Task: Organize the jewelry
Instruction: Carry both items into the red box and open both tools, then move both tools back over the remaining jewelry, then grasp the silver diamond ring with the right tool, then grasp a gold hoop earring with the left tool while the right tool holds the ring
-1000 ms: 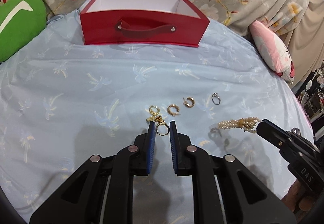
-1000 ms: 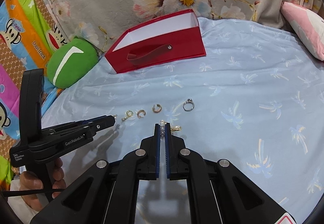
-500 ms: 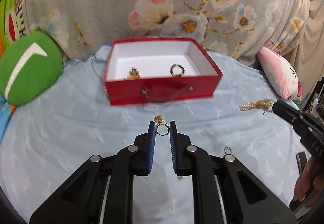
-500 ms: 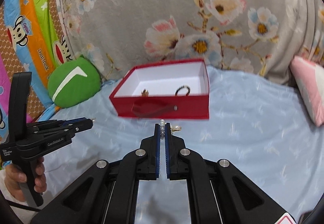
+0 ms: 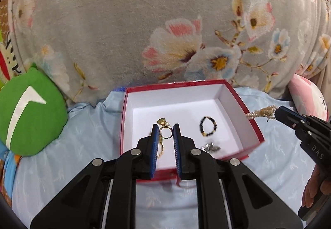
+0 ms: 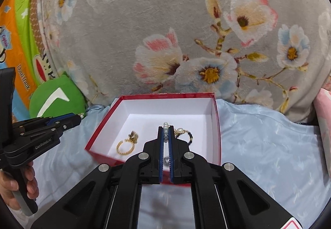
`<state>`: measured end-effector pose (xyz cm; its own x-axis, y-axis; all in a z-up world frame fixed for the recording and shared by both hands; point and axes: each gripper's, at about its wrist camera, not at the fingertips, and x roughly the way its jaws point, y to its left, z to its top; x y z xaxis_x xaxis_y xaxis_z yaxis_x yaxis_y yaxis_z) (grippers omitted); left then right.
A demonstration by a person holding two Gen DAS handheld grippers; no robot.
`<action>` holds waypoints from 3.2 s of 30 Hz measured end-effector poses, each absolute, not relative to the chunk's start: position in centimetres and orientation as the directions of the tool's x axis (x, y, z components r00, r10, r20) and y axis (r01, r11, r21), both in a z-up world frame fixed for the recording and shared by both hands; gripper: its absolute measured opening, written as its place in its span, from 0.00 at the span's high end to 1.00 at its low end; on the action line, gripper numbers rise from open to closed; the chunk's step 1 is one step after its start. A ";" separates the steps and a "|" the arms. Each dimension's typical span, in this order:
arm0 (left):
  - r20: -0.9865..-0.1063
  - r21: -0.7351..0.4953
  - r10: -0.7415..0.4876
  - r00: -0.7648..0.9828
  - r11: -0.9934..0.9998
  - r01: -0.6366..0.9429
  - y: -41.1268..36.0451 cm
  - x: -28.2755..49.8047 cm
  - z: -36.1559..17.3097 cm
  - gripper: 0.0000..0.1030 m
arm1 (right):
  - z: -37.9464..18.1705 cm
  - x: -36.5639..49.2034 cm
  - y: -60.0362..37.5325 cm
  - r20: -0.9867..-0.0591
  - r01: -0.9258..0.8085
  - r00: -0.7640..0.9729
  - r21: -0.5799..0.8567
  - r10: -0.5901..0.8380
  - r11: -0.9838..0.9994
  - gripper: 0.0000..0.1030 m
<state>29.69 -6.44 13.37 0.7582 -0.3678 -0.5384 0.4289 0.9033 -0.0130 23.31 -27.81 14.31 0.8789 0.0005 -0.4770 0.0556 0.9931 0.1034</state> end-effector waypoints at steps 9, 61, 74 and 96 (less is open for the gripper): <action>-0.576 0.042 -0.294 0.763 0.921 0.386 -9.8 38.2 12.0 0.87 | 11.7 32.4 -29.4 -0.537 0.099 0.844 0.119 -0.020 0.988 0.97; -0.753 -0.102 -0.327 0.571 0.915 0.390 -3.0 14.2 -2.9 0.44 | -3.9 7.4 -26.7 -0.730 0.209 0.683 0.175 -0.015 0.962 0.73; -0.768 -0.133 -0.345 0.539 0.910 0.393 -3.7 13.4 -4.6 0.44 | -4.3 8.4 -26.1 -0.760 0.230 0.648 0.134 -0.049 0.964 0.75; -0.766 -0.020 -0.315 0.560 0.883 0.469 -7.4 12.6 -5.3 0.38 | -4.3 7.3 -25.7 -0.755 0.217 0.656 0.160 -0.022 0.963 0.74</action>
<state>12.62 -7.45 -5.33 0.5604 -0.3147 -0.7661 0.4687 0.8831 -0.0199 7.32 -25.70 -4.30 0.6556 -0.0218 -0.7548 0.2167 0.9630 0.1605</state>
